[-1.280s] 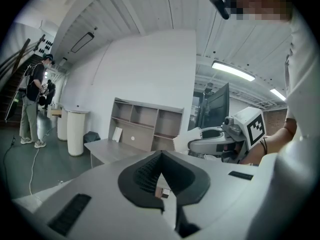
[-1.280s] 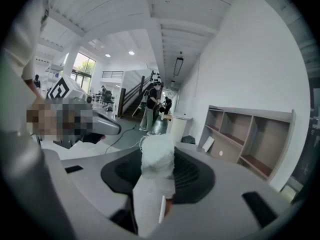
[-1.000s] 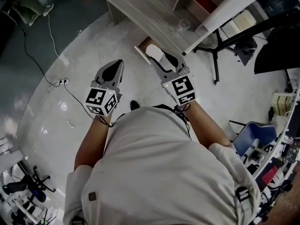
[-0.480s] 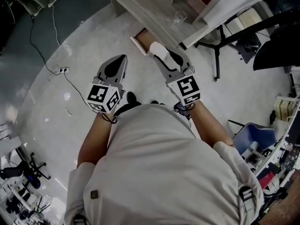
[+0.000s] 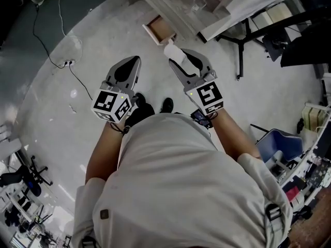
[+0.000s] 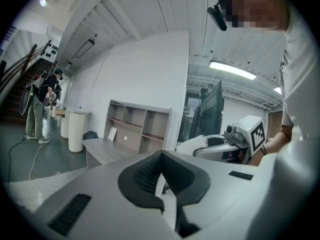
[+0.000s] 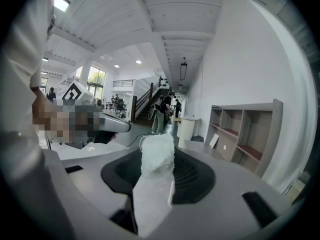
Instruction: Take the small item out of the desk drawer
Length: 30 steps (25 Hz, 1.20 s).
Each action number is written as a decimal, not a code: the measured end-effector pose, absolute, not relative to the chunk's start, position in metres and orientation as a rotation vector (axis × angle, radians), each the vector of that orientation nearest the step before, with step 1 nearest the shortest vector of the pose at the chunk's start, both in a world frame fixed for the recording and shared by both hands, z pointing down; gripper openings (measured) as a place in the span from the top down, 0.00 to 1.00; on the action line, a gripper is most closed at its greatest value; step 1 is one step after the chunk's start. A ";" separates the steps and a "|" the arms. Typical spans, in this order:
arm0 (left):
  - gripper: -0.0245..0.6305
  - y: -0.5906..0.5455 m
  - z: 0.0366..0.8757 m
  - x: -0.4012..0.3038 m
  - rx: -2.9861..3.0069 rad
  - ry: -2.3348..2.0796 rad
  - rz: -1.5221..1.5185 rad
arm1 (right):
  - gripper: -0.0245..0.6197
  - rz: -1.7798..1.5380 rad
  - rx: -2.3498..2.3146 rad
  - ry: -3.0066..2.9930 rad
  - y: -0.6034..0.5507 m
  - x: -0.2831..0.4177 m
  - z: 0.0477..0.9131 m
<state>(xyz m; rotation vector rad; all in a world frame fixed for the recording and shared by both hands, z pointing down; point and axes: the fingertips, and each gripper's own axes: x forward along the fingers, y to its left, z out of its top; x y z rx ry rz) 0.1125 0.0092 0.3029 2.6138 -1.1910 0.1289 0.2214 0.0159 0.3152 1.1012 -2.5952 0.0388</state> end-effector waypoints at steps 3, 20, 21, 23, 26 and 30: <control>0.94 0.024 0.301 0.109 2.634 -1.164 0.114 | 0.70 0.037 1.112 -2.591 0.032 0.217 0.314; 0.94 0.098 0.283 0.003 2.758 -0.984 0.131 | 0.70 0.065 1.314 -2.527 0.108 0.126 0.298; 0.94 0.103 0.283 -0.003 2.762 -0.974 0.128 | 0.70 0.062 1.327 -2.523 0.113 0.120 0.296; 0.94 0.110 0.282 -0.012 2.772 -0.954 0.126 | 0.70 0.053 1.349 -2.518 0.121 0.110 0.294; 0.94 0.118 0.281 -0.025 2.786 -0.939 0.134 | 0.70 0.031 1.368 -2.520 0.135 0.095 0.290; 0.94 0.124 0.280 -0.042 2.790 -0.941 0.113 | 0.70 0.015 1.382 -2.518 0.147 0.078 0.285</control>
